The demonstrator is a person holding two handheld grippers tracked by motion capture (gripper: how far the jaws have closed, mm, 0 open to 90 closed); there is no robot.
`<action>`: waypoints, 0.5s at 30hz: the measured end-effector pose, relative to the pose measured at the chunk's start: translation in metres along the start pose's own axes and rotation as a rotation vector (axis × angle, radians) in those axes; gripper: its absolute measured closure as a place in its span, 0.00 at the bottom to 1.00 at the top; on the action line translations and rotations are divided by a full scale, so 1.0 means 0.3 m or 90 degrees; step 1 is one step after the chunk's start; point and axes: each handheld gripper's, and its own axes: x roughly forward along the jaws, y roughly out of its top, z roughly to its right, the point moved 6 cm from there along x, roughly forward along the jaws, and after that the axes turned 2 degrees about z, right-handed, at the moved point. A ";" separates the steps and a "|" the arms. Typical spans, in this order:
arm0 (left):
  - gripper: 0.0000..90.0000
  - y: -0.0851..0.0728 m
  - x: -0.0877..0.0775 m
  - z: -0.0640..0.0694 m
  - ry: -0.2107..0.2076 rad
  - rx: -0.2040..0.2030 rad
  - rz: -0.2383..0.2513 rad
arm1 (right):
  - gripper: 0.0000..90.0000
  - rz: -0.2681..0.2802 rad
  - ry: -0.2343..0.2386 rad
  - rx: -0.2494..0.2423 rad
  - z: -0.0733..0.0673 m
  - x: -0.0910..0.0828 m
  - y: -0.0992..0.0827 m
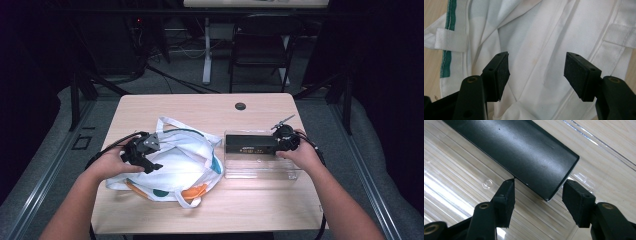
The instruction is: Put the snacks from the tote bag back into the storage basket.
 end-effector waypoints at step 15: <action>0.41 -0.005 -0.006 -0.001 0.002 -0.003 0.004 | 0.48 -0.015 -0.003 -0.007 0.008 0.001 0.001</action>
